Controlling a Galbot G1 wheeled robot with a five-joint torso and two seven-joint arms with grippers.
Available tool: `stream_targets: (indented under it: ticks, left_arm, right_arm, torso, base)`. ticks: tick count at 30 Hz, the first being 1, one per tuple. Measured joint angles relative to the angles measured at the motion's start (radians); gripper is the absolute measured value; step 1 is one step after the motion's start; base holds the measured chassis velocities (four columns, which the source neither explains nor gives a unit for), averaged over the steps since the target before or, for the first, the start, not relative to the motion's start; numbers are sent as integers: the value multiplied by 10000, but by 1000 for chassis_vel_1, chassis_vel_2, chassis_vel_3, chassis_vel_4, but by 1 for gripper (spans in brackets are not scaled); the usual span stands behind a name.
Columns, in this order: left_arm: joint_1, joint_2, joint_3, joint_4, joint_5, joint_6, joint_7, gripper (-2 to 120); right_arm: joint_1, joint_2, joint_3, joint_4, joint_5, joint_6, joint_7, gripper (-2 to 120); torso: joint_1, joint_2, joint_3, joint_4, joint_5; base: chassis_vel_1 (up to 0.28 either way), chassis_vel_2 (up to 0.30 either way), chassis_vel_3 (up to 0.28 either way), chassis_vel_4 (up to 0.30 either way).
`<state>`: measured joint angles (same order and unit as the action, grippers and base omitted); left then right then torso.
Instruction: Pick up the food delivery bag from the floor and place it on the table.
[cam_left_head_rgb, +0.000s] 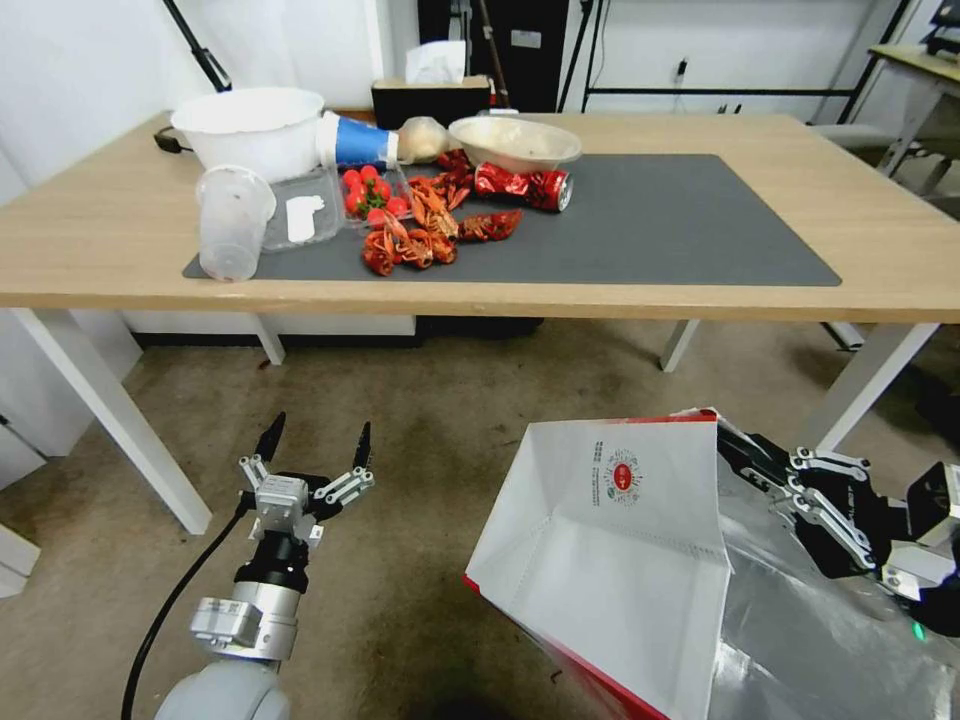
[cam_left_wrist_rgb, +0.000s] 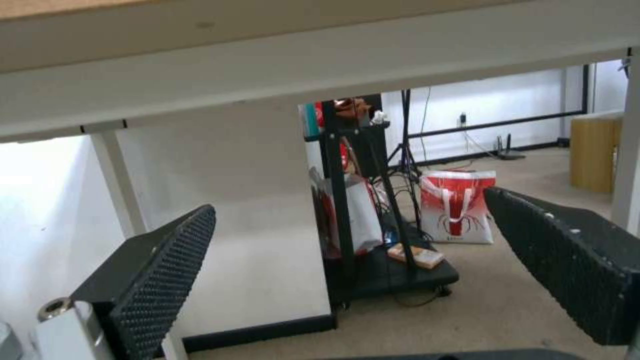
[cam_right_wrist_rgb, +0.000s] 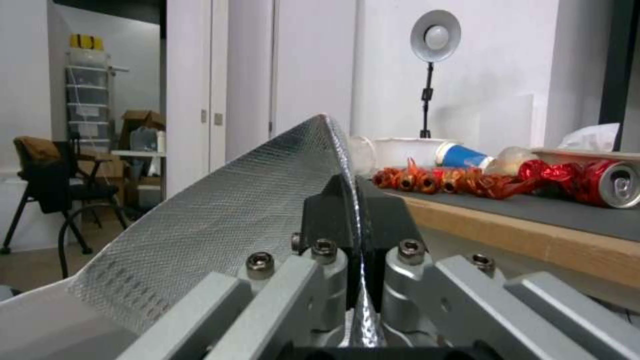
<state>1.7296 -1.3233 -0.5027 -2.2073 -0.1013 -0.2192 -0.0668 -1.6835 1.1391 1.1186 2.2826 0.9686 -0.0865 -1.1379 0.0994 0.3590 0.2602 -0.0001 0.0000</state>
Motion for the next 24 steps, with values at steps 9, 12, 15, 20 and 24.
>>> stream_targets:
  ticks: [9,12,15,20,24]
  left_arm:
    - [-15,2,-37,0,0,13,-27,100]
    - [-19,4,-47,3,-3,16,-43,100]
    - [-20,-1,-59,5,-5,16,-58,100]
    - [-5,-13,-70,-10,-6,16,-72,100]
    - [-2,-14,-70,-40,-5,16,-81,100]
  right_arm:
    - [48,29,-2,-101,-5,28,-42,0]
    - [43,31,0,-102,-6,33,-49,0]
    - [38,31,7,-101,-7,35,-60,0]
    - [29,31,16,-70,-5,37,-70,0]
    - [16,33,36,-56,0,38,-76,0]
  torso:
    - [124,376,254,0,0]
    - [158,493,333,0,0]
    - [198,596,398,0,-1]
    - [276,838,562,0,-1]
    - [311,938,628,1,0]
  base:
    - [0,0,0,0]
    - [0,0,0,0]
    - [0,0,0,0]
    - [0,0,0,0]
    - [0,0,0,0]
